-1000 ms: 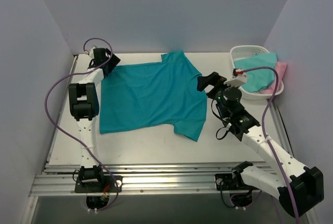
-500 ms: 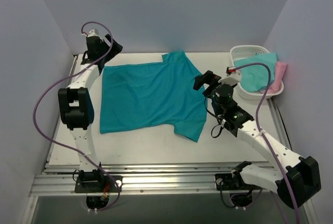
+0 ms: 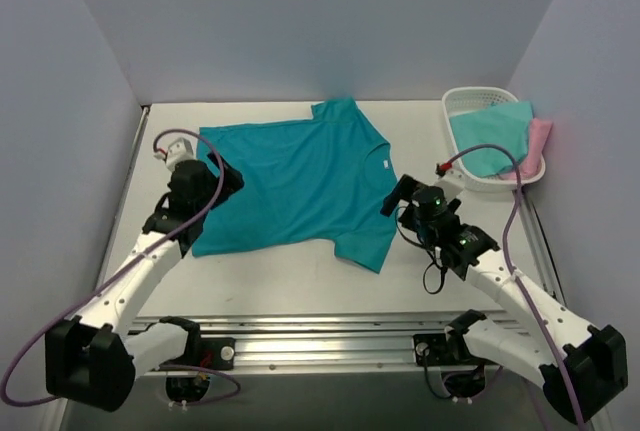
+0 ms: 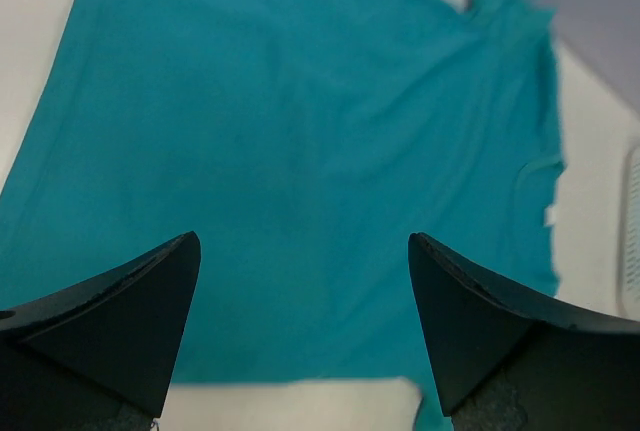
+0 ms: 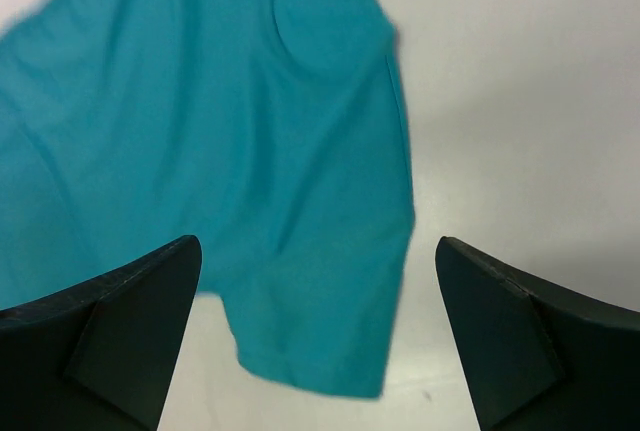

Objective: Fold and stack the t-shirts
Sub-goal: Fold the tshirt

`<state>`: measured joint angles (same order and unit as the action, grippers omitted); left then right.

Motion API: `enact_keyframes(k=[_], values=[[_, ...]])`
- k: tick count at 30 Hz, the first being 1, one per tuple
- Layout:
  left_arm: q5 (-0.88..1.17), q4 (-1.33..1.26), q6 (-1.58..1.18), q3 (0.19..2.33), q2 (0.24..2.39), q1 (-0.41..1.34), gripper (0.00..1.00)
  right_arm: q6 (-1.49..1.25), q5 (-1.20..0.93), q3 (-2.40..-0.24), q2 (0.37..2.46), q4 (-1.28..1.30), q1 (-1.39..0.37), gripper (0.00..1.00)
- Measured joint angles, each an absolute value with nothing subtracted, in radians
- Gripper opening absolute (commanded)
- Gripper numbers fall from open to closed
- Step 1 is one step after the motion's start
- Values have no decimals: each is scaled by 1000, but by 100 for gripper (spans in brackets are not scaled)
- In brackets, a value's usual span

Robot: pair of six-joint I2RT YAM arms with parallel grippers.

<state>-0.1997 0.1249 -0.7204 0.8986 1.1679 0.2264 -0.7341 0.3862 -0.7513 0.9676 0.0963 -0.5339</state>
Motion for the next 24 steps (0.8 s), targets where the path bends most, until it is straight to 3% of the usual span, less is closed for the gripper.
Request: enact_keyframes(k=[7, 11, 17, 24], values=[[-331, 372, -837, 600, 870, 340, 94, -831, 91, -425, 928, 86, -548, 100], [-369, 439, -870, 534, 753, 340, 94, -886, 18, -365, 802, 104, -585, 100], [-382, 476, -894, 488, 740, 341, 94, -981, -50, -325, 672, 22, -614, 100], [-382, 456, -933, 440, 760, 342, 94, -1077, -72, -213, 851, -144, -674, 100]])
